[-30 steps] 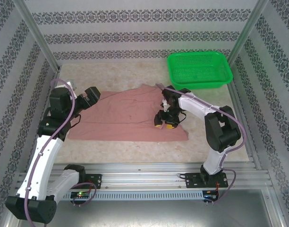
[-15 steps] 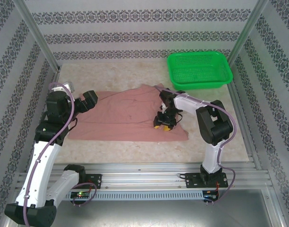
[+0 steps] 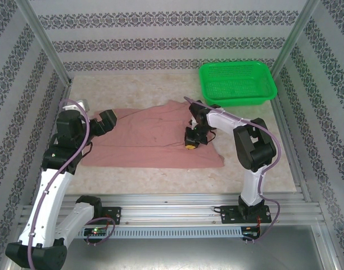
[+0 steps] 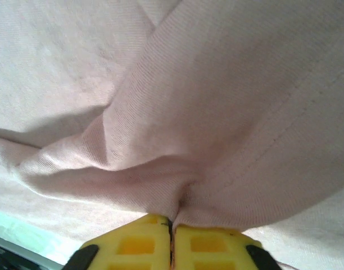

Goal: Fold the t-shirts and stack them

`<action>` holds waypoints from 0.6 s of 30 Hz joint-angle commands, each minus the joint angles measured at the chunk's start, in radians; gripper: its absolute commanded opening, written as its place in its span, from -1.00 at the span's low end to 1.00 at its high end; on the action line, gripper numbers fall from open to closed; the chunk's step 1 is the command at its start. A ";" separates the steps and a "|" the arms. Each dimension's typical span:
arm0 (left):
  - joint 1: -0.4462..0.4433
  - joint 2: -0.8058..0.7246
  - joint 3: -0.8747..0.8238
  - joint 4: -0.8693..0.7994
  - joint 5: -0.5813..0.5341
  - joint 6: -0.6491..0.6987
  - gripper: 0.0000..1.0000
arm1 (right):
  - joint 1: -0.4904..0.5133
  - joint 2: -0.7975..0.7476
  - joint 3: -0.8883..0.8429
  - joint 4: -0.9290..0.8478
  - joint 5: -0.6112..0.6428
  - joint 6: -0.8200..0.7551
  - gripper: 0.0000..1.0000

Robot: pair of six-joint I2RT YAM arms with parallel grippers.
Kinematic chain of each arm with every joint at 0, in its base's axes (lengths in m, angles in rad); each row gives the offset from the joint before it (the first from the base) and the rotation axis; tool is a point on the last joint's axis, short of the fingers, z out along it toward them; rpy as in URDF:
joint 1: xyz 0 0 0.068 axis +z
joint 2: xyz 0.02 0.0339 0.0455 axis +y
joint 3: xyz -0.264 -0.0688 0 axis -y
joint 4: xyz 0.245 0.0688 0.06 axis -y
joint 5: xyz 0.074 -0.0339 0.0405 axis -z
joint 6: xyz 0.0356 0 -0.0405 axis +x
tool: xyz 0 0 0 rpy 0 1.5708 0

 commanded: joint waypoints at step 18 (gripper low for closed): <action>-0.008 -0.027 -0.138 -0.023 0.021 -0.015 1.00 | -0.012 0.177 0.338 -0.116 -0.026 -0.088 -1.00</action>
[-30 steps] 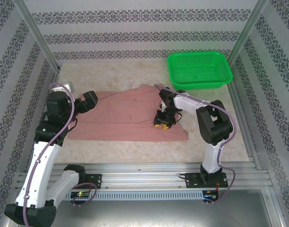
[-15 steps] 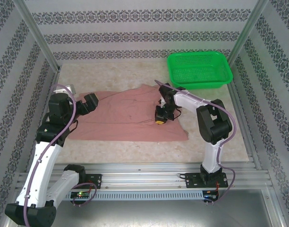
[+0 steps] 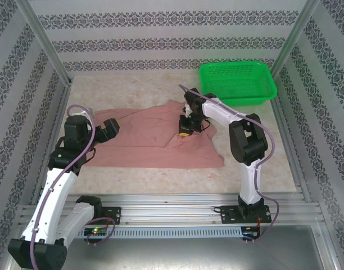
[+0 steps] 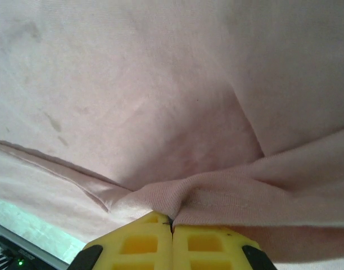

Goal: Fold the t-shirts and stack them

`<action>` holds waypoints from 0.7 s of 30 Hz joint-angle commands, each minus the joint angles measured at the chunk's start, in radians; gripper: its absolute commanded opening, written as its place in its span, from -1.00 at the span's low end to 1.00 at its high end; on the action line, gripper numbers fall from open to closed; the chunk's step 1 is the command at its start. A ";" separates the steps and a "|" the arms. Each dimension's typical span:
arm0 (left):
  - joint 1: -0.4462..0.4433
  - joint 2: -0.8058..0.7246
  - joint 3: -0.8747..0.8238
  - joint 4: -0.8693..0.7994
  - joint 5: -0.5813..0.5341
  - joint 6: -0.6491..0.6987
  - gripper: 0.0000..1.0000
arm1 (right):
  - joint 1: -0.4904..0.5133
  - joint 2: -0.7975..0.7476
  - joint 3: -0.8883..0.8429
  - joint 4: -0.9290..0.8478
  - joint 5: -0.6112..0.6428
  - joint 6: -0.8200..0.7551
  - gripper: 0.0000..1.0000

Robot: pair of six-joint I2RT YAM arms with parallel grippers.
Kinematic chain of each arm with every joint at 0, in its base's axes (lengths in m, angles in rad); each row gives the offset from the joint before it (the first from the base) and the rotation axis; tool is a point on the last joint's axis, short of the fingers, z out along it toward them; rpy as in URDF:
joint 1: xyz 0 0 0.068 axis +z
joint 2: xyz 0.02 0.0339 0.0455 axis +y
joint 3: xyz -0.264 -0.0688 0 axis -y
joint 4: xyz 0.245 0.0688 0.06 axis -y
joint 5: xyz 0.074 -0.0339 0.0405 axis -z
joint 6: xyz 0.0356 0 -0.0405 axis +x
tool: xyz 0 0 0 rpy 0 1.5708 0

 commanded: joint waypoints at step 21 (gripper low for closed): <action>-0.008 -0.043 -0.155 -0.027 0.012 -0.070 1.00 | -0.002 0.193 0.288 -0.121 -0.047 -0.088 -0.88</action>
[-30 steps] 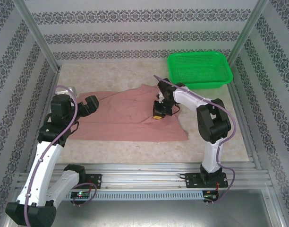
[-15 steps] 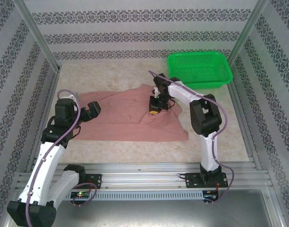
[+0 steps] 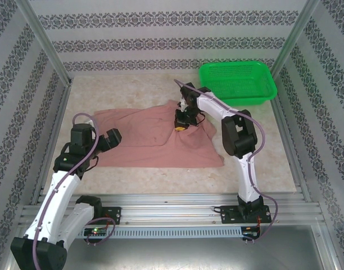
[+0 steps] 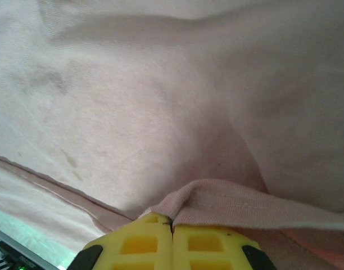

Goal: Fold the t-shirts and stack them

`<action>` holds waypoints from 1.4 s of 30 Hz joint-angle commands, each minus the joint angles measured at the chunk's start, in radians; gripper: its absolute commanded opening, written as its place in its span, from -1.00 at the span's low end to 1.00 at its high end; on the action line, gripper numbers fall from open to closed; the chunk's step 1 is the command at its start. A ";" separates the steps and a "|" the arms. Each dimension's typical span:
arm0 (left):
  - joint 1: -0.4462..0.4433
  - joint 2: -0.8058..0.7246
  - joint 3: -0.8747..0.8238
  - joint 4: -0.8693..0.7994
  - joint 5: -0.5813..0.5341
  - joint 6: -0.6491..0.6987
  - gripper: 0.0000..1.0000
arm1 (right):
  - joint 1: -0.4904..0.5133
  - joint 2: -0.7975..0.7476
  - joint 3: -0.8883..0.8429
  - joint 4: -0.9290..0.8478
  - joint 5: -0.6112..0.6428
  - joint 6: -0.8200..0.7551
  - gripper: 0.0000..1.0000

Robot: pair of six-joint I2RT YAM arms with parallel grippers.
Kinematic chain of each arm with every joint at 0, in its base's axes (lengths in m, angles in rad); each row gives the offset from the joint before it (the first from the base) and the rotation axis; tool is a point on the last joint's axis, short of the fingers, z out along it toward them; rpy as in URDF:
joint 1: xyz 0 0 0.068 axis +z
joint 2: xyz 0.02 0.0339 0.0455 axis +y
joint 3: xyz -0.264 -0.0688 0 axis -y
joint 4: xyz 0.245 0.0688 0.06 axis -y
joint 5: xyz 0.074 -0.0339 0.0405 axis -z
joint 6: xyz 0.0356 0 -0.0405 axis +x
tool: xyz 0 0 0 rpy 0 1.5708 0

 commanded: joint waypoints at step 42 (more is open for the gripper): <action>0.003 0.250 -0.168 0.185 -0.096 -0.234 1.00 | -0.202 -0.436 -0.811 0.314 0.006 0.154 -0.15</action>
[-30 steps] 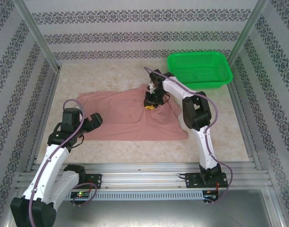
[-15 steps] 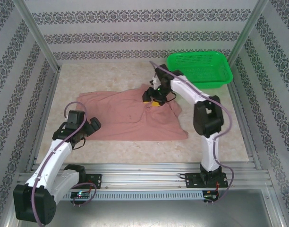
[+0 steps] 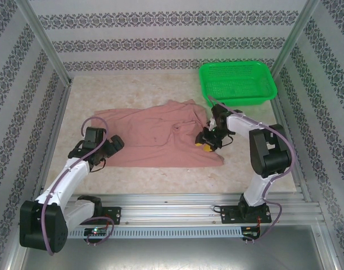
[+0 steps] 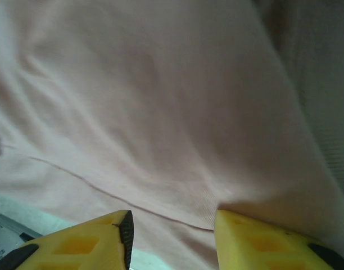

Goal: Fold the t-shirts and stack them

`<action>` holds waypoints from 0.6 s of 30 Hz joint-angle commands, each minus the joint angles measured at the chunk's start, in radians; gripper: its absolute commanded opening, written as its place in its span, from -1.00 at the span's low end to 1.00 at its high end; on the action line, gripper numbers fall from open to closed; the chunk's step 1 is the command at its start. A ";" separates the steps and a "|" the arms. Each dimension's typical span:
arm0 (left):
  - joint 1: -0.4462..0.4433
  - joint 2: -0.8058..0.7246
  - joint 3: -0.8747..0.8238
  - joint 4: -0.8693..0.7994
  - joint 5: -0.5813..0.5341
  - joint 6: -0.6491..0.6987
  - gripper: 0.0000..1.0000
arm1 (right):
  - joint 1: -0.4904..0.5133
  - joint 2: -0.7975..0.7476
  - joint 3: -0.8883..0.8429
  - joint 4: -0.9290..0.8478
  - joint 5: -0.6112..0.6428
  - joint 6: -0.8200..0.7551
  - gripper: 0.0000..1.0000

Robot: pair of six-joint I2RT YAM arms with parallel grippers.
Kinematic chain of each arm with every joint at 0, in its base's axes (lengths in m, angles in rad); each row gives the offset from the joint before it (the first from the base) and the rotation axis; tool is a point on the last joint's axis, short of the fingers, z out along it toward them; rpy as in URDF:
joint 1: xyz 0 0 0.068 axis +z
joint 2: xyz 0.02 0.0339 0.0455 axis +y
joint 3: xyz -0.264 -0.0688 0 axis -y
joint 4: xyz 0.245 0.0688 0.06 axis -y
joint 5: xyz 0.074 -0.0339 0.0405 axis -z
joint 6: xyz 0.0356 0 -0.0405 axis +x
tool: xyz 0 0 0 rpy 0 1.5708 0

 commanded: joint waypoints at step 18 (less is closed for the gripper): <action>0.166 0.076 -0.023 -0.253 -0.119 -0.164 1.00 | 0.060 -0.213 -0.161 -0.064 0.414 0.207 0.01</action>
